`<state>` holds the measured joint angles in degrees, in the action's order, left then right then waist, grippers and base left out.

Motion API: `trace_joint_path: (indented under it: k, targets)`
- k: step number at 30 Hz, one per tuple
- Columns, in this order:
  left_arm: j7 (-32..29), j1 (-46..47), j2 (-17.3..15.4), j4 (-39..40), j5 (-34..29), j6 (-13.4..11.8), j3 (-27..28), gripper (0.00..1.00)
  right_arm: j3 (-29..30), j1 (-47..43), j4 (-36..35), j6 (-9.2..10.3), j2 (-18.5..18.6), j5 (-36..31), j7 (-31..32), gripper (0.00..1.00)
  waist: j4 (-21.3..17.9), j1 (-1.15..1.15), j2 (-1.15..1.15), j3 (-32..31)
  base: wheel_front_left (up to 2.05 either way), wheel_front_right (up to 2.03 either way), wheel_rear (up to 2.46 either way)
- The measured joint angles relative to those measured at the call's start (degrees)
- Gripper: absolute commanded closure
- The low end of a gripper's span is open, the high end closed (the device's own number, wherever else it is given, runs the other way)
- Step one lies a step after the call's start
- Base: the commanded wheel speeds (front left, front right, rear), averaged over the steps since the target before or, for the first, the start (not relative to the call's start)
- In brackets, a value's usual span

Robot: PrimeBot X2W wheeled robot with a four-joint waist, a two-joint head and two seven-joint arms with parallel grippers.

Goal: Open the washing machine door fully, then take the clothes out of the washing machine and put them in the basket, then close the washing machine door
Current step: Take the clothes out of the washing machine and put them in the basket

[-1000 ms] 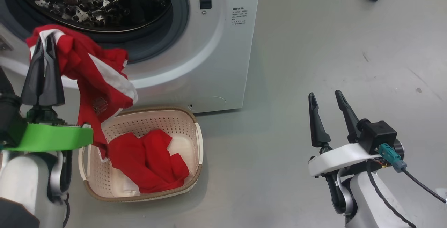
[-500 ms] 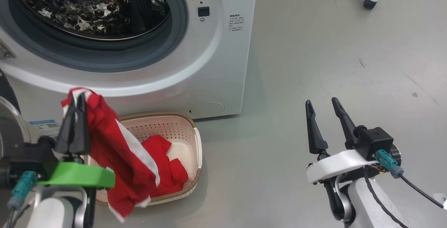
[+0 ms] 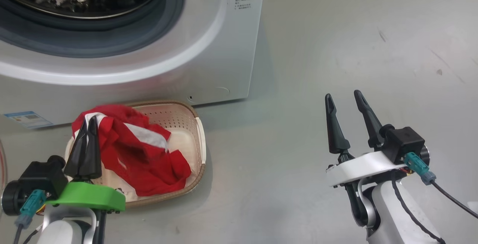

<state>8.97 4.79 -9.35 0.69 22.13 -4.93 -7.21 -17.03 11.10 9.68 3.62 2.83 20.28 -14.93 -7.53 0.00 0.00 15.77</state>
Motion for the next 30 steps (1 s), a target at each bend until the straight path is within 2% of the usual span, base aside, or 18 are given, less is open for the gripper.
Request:
trace_joint_path:
  k: [9, 19, 30]
  targets:
    - [0.20, 2.54, -0.51, -5.35, 0.12, 0.08, 0.73, 1.00, -0.93, 3.15, -2.89, 0.04, 0.01, 0.19, -0.01, 0.00, -1.50, 0.00, 0.00, 5.98, 0.00, 0.00, 0.00]
    - [0.15, 7.79, -0.86, -14.97, 1.64, 1.02, 2.02, 1.00, -3.45, 7.16, -5.61, 0.07, 0.03, 1.21, -0.01, 0.00, -3.76, 0.00, 0.00, 13.70, 0.00, 0.00, 0.00]
    - [-0.45, 15.16, -2.91, -24.30, 3.32, 1.27, 4.67, 1.00, -4.31, 11.15, -8.53, 0.66, 0.02, 2.57, -0.01, 0.00, -7.28, 0.01, 0.00, 22.39, 0.00, 0.00, 0.00]
